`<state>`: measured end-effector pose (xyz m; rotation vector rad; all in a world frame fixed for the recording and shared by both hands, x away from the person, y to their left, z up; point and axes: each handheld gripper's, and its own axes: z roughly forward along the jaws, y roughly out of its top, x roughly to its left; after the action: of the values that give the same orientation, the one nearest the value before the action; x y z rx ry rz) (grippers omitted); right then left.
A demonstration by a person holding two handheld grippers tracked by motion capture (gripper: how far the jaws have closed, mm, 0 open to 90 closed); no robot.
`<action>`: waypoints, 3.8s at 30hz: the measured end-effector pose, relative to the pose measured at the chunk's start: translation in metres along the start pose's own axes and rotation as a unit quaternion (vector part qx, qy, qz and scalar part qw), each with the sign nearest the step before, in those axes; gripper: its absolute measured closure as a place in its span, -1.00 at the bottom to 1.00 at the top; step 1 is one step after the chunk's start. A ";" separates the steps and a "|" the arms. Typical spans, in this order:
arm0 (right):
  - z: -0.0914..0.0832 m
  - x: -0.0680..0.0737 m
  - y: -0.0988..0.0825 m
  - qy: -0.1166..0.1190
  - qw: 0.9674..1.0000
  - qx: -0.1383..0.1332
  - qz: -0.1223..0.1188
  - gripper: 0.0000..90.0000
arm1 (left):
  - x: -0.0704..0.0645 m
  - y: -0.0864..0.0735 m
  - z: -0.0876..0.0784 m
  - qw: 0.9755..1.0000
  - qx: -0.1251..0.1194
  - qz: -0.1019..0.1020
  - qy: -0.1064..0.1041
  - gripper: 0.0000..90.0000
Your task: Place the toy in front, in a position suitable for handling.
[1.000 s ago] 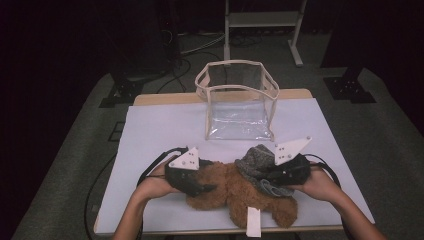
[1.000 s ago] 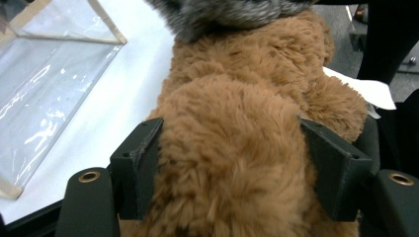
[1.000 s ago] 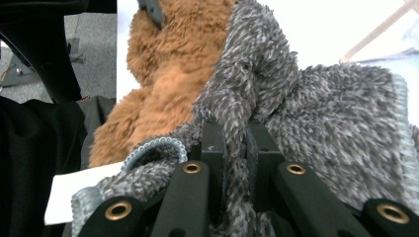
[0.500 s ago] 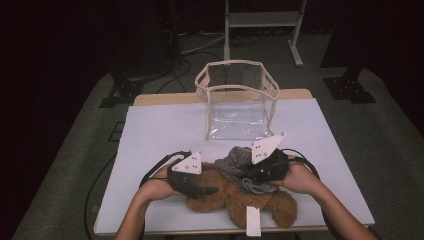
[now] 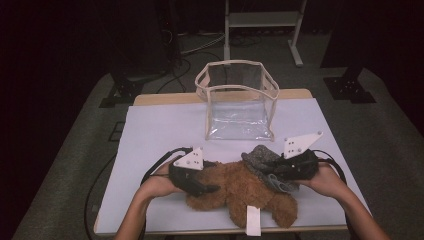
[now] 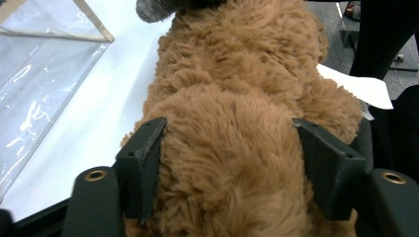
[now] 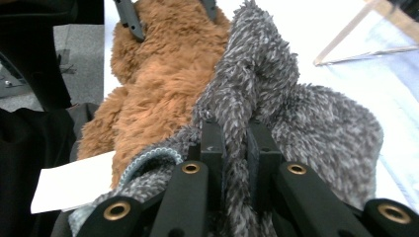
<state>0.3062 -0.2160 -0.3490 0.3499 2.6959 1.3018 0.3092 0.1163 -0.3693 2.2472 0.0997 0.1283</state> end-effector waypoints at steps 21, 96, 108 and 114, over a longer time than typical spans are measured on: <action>0.005 0.022 -0.003 0.019 1.000 -0.019 -0.016 0.77 | 0.001 0.002 0.023 0.999 0.034 -0.006 -0.018 -0.31; 0.015 -0.001 -0.036 -0.007 0.998 -0.034 0.046 0.75 | -0.002 -0.026 -0.012 0.999 0.005 -0.012 0.036 -0.05; 0.017 0.007 -0.004 0.009 0.997 -0.070 0.014 0.75 | -0.004 -0.027 -0.016 1.000 0.010 -0.008 0.026 -0.06; 0.031 0.002 -0.018 0.012 0.997 -0.061 0.035 0.76 | -0.007 -0.029 -0.018 1.000 0.011 -0.008 0.019 -0.06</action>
<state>0.3082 -0.2034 -0.3824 0.4200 2.6295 1.4919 0.2996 0.1477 -0.3809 2.2666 0.1404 0.1624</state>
